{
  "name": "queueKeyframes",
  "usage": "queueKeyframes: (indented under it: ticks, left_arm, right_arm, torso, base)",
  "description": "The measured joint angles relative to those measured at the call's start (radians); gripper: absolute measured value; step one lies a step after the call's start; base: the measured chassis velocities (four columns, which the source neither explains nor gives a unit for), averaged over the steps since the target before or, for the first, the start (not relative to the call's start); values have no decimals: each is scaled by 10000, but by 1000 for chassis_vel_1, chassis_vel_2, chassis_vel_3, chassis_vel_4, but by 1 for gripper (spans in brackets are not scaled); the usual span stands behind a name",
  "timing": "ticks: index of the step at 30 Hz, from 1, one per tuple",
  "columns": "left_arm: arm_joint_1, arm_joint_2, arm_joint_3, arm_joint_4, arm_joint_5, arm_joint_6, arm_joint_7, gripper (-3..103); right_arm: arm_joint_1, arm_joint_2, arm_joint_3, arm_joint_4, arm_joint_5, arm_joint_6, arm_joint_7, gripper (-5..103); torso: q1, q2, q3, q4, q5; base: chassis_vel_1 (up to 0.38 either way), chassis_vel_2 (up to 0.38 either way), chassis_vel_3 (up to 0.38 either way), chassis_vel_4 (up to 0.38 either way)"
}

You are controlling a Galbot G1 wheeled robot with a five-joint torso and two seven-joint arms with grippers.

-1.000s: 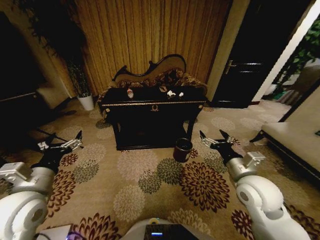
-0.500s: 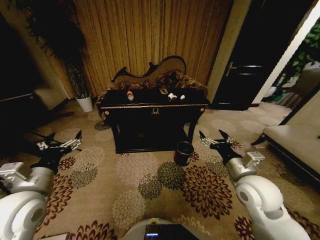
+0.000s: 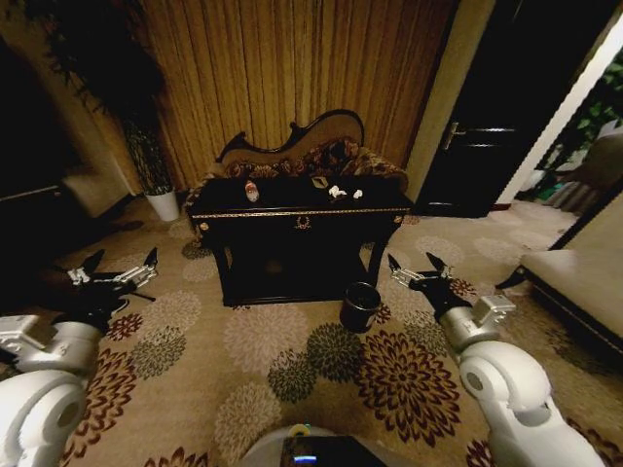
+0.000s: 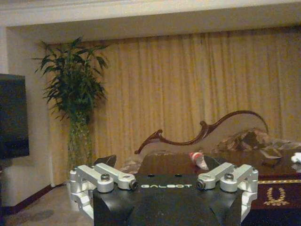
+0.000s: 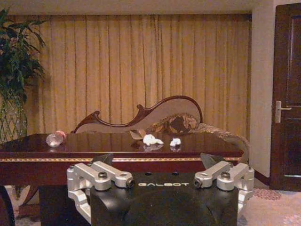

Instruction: Move to the front of the table and place the trash on the table into the trash bin.

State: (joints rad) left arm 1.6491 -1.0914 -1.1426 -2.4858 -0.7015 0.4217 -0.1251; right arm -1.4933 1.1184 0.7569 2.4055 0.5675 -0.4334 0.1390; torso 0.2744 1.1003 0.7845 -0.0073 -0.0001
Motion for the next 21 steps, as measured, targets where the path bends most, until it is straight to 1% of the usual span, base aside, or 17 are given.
queueKeyframes:
  ticks: [2,3,5,8,16,18,21]
  left_arm:
    - [0,-3,-23,-22,0,180,-162,100]
    - [0,-3,-23,-22,0,180,-162,100]
    - [-8,4,-133,-103,-88,564,-367,100]
    - [-8,24,-195,-130,-135,708,-404,100]
    - [13,29,-205,-139,-139,723,-405,100]
    - [43,10,-197,-142,-135,693,-389,100]
    - [51,10,-198,-142,-135,677,-381,100]
  right_arm:
    - [10,0,-1,-15,0,5,-1,100]
    - [10,0,-1,-15,0,5,-1,100]
    - [16,-1,-1,-25,0,7,-3,100]
    - [17,0,-1,-32,-1,9,-9,100]
    - [19,-8,28,-32,-2,33,-15,100]
    - [-63,21,23,-39,-1,251,-182,100]
    - [-78,32,12,-40,-2,277,-197,100]
  torso:
    - [0,0,0,0,0]
    - [0,0,0,0,0]
    - [1,-1,1,0,0]
    - [1,-1,1,0,1]
    - [0,0,0,0,2]
    - [0,1,0,-1,-1]
    - [0,1,0,0,0]
  base:
    - [-124,144,96,-125]
    - [-141,138,100,-130]
    - [-132,125,133,-125]
    - [-123,123,136,-124]
    - [-116,108,124,-104]
    - [-121,140,109,-141]
    - [-129,148,125,-141]
